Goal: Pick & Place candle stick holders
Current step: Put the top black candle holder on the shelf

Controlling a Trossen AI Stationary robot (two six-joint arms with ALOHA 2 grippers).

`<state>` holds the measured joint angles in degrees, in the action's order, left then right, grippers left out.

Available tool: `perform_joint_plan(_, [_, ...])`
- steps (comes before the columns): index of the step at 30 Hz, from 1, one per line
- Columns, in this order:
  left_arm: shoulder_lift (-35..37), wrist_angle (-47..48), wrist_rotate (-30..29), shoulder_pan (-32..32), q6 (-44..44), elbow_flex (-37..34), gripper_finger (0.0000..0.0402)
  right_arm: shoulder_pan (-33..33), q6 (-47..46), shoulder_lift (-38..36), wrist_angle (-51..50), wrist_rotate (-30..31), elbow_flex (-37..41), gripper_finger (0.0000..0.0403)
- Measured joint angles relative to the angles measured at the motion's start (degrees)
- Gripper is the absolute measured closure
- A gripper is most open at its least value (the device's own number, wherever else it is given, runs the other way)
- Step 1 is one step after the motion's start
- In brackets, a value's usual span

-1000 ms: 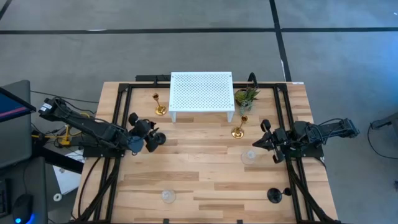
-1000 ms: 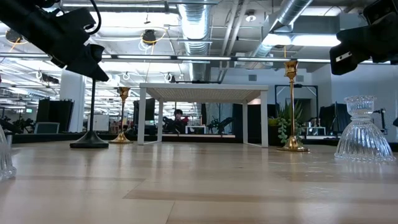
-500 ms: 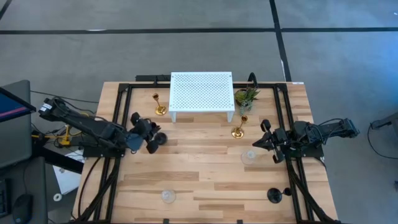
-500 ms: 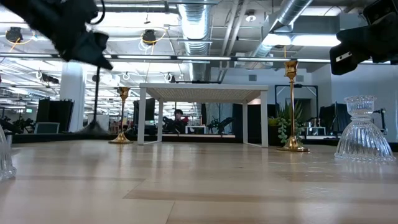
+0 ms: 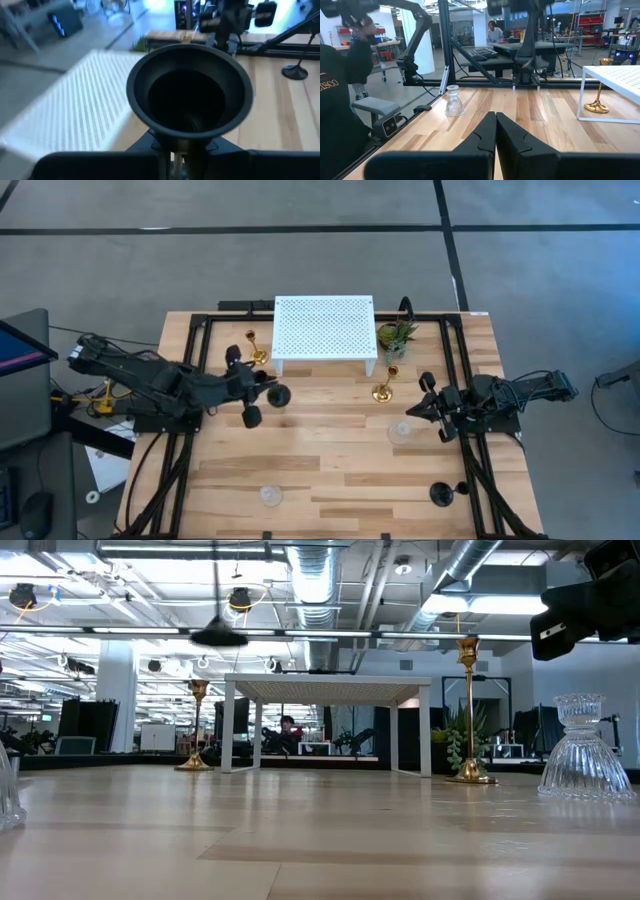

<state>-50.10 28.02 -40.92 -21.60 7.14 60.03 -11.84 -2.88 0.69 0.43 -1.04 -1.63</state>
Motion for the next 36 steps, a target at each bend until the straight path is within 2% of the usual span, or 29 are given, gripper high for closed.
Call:
perform_joint_plan(5, [-5.6, -0.3, -1.0, 5.3, -11.3, 10.8, 0.0376, 0.0, 0.4, 0.0, 0.0, 0.0, 0.0, 0.0403])
perform_joint_plan(8, [-7.7, -0.4, -0.9, 11.7, -16.5, 16.0, 0.0378, 0.0, 0.4, 0.0, 0.0, 0.0, 0.0, 0.0403])
perform_joint_plan(10, [-8.7, -1.0, 1.3, 17.1, -18.5, 18.7, 0.0379, 0.0, 0.4, 0.0, 0.0, 0.1, 0.0, 0.0403])
perform_joint_plan(12, [-9.6, -1.9, 7.4, 23.1, -19.1, 20.9, 0.0379, 0.0, 0.4, 0.0, 0.0, 1.0, 0.0, 0.0403])
perform_joint_plan(15, [-10.9, -4.7, 21.4, 33.3, -18.9, 23.0, 0.0379, 0.0, 0.4, 0.0, 0.0, 3.9, 0.0, 0.0403])
perform_joint_plan(17, [-12.2, -5.9, 28.0, 39.6, -17.4, 23.8, 0.0379, 0.0, 0.4, 0.0, 0.0, 6.2, 0.0, 0.0403])
perform_joint_plan(22, [-18.1, -6.3, 36.8, 51.5, -14.1, 24.2, 0.0379, 0.0, 0.4, 0.0, 0.0, 8.9, 0.0, 0.0403])
perform_joint_plan(25, [-22.0, -9.0, 42.8, 55.6, -12.7, 24.2, 0.0379, 0.0, 0.4, 0.0, 0.0, 8.9, 0.0, 0.0403])
perform_joint_plan(27, [-24.1, -10.5, 44.7, 57.6, -12.6, 24.2, 0.0379, 0.0, 0.4, 0.0, 0.0, 8.9, 0.0, 0.0403])
perform_joint_plan(36, [-27.4, -10.9, 44.8, 63.0, -10.6, 24.2, 0.0379, 0.0, 0.3, 0.0, 0.0, 8.9, 0.0, 0.0403])
